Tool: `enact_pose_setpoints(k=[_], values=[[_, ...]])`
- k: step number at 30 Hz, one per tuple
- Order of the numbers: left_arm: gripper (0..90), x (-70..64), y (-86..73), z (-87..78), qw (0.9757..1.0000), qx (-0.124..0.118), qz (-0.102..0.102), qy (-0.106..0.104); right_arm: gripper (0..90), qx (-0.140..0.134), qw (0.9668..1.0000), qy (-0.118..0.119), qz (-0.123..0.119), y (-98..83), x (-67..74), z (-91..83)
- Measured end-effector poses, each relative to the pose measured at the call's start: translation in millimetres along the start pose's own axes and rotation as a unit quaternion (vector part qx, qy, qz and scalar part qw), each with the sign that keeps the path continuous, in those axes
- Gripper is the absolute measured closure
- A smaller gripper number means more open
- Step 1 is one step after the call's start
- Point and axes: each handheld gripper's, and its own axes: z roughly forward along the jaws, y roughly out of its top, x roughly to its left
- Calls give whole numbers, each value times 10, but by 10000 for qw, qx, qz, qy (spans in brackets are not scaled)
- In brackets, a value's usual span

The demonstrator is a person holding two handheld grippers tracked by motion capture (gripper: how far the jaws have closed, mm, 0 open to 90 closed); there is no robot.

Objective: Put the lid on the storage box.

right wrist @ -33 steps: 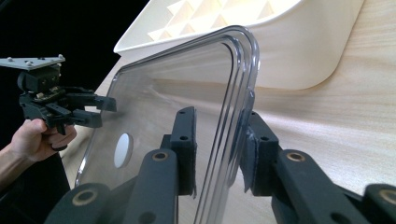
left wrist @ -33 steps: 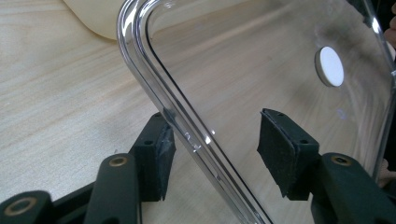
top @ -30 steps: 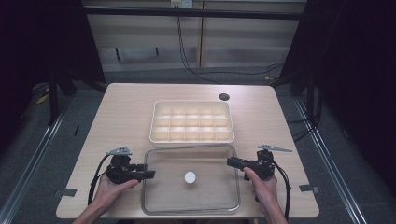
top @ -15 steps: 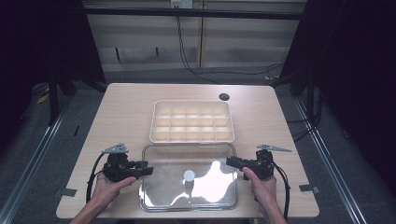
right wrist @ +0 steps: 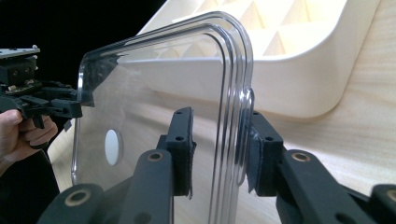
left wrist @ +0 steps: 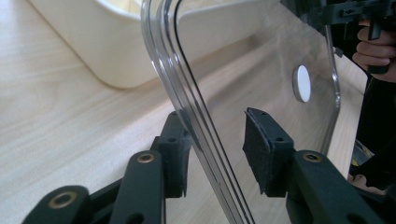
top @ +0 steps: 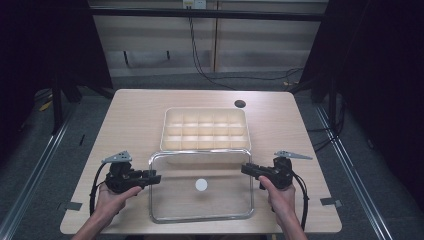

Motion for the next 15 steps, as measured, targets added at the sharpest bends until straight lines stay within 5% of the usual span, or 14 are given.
enact_pose_setpoints(k=[15], values=[[703, -85, 155, -124, 9995, -205, 220, -46, 673, -198, 9997, 1, -165, 158, 71, -75]])
